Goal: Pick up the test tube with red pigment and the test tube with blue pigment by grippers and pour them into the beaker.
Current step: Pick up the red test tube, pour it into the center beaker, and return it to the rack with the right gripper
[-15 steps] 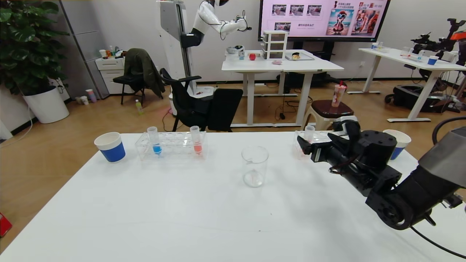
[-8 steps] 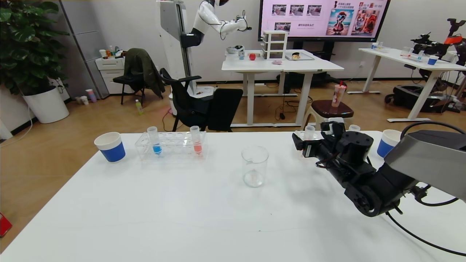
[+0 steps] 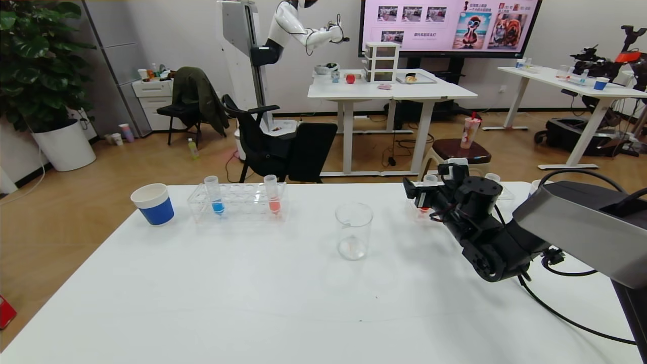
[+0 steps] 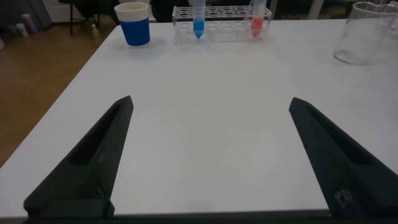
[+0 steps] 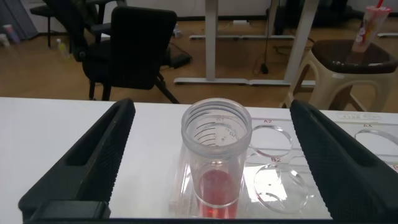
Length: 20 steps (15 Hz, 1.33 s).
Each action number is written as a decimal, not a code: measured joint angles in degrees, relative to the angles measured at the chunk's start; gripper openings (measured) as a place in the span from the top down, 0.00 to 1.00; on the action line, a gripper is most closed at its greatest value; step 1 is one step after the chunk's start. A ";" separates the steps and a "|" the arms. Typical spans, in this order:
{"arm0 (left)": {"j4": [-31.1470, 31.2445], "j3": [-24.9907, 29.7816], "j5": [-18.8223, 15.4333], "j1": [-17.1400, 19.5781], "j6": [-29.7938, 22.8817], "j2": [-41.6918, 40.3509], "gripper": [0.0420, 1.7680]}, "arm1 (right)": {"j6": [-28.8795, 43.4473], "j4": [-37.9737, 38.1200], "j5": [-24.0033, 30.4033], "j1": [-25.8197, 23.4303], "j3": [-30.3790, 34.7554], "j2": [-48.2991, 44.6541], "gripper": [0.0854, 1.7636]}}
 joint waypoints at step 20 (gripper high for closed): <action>0.00 0.00 0.02 0.00 0.00 0.00 0.01 | -2.51 15.80 0.05 1.89 -4.11 -13.73 0.74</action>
